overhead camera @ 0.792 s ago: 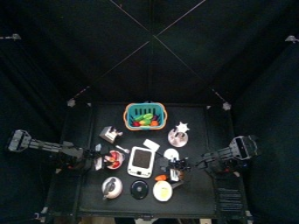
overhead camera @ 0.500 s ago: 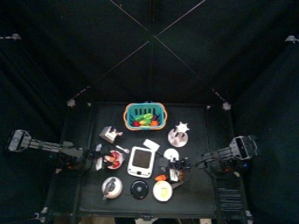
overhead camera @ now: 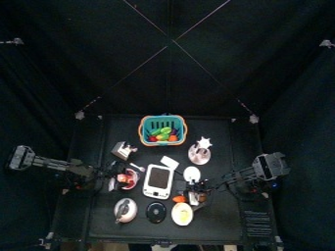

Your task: Grab carrot

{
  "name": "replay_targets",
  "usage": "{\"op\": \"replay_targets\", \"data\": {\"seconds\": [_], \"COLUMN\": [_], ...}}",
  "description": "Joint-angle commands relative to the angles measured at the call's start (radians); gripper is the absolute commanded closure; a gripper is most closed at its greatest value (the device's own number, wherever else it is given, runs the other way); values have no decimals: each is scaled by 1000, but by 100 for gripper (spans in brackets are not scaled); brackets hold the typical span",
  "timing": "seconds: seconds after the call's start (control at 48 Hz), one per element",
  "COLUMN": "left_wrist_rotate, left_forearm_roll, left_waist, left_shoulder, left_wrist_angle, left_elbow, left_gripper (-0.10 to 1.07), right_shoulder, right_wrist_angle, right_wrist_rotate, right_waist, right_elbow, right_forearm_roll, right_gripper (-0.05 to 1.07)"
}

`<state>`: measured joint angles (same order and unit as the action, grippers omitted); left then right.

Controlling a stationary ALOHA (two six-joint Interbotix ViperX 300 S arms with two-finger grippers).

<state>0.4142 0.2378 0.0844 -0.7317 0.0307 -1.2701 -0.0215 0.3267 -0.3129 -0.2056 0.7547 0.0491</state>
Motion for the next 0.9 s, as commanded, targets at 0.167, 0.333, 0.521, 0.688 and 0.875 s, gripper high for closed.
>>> {"op": "replay_targets", "data": {"seconds": [0.167, 0.333, 0.521, 0.688, 0.875], "left_wrist_rotate": [-2, -2, -2, -2, -2], "left_forearm_roll": [5, 5, 5, 5, 5], "left_waist": [-15, -21, -25, -28, -37], "left_shoulder": [2, 2, 2, 2, 2], "left_wrist_angle": [-21, -21, -21, -20, -21], "left_elbow": [17, 12, 5, 2, 2], "left_gripper": [8, 8, 8, 8, 8], "right_shoulder": [-12, -11, 17, 43, 71], "right_wrist_angle": [2, 2, 2, 2, 2], "right_wrist_rotate": [0, 0, 2, 2, 2], "right_waist": [-11, -11, -11, -11, -5], "right_elbow": [-31, -52, -61, -75, -94], "right_forearm_roll": [0, 15, 17, 18, 41], "right_gripper": [11, 11, 11, 11, 11]}}
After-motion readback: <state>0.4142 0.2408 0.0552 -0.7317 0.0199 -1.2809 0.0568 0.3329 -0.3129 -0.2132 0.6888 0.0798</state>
